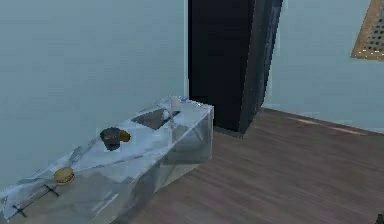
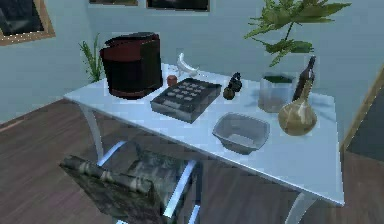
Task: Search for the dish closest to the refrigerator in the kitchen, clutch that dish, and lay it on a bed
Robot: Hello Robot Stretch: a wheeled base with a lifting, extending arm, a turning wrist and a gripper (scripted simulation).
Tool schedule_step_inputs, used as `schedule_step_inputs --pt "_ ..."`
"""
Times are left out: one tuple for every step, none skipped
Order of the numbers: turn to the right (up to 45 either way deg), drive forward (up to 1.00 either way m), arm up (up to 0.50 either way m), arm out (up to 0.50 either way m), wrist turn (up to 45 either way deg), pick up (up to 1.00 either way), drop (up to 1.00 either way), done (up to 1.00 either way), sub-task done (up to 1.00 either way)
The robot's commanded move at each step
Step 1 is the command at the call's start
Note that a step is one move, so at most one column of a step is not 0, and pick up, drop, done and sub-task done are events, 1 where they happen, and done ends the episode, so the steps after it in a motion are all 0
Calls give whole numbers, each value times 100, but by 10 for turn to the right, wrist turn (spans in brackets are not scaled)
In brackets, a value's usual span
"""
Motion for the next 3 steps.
schedule_step_inputs --pt "0 20 0 0 0 0 0 0 0" --pt "270 0 0 0 0 0 0 0 0" --pt "30 0 0 0 0 0 0 0 0"
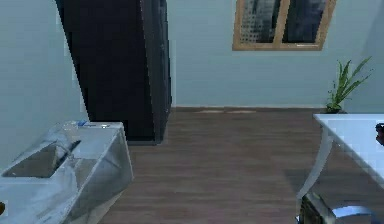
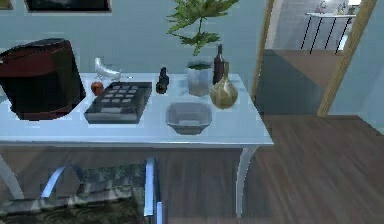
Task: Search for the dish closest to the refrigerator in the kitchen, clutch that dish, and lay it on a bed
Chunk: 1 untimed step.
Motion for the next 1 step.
schedule_step_inputs --pt "0 75 0 0 0 0 0 0 0"
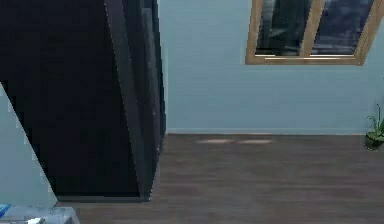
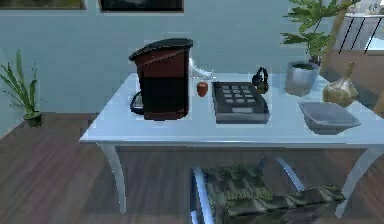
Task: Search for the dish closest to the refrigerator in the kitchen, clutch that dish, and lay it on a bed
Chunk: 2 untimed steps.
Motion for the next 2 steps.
schedule_step_inputs --pt "150 0 0 0 0 0 0 0 0" --pt "0 60 0 0 0 0 0 0 0"
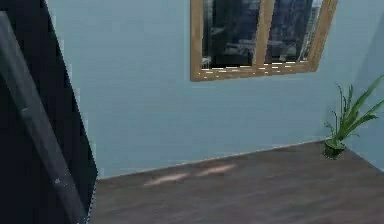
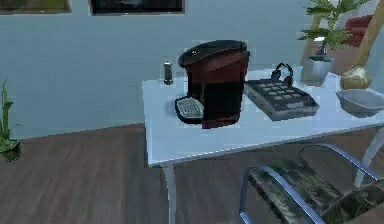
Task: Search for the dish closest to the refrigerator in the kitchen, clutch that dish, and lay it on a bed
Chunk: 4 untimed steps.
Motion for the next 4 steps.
schedule_step_inputs --pt "-450 0 0 0 0 0 0 0 0" --pt "-450 0 0 0 0 0 0 0 0" --pt "-450 0 0 0 0 0 0 0 0" --pt "-180 0 0 0 0 0 0 0 0"
